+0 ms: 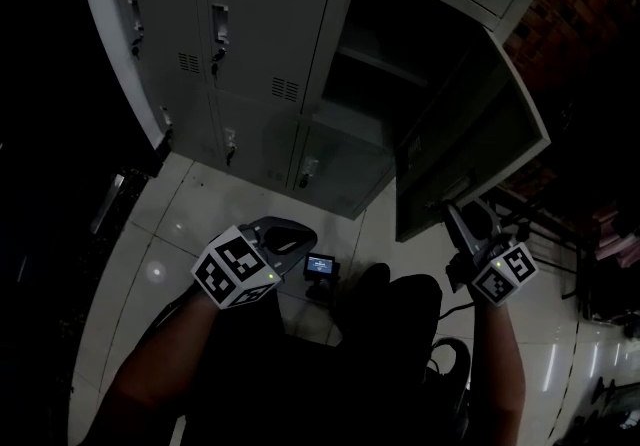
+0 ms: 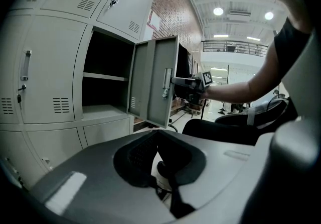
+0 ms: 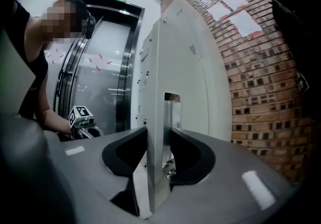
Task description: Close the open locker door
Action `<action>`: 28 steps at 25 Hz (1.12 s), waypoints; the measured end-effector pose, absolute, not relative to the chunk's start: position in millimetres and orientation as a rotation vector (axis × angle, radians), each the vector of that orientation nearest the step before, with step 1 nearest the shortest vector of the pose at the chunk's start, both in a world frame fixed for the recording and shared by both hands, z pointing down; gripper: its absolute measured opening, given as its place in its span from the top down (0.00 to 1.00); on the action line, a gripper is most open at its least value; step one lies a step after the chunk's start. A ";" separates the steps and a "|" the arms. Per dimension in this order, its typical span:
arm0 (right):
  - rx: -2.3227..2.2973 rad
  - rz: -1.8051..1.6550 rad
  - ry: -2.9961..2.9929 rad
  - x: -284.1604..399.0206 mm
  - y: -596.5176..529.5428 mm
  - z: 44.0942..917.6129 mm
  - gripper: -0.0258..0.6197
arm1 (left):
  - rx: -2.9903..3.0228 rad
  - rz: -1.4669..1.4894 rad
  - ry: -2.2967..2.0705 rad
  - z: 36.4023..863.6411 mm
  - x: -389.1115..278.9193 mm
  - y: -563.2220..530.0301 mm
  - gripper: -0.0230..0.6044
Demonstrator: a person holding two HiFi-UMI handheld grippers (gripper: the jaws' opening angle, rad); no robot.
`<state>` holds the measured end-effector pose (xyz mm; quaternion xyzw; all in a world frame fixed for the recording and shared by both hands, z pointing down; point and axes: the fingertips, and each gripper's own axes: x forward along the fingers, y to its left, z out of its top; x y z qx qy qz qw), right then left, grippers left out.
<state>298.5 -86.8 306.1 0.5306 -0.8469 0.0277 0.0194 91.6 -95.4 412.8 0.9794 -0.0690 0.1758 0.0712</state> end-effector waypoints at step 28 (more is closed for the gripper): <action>1.782 0.056 -2.472 162.8 -337.7 302.5 0.82 | 2.915 0.452 -0.241 400.3 81.5 -100.3 0.94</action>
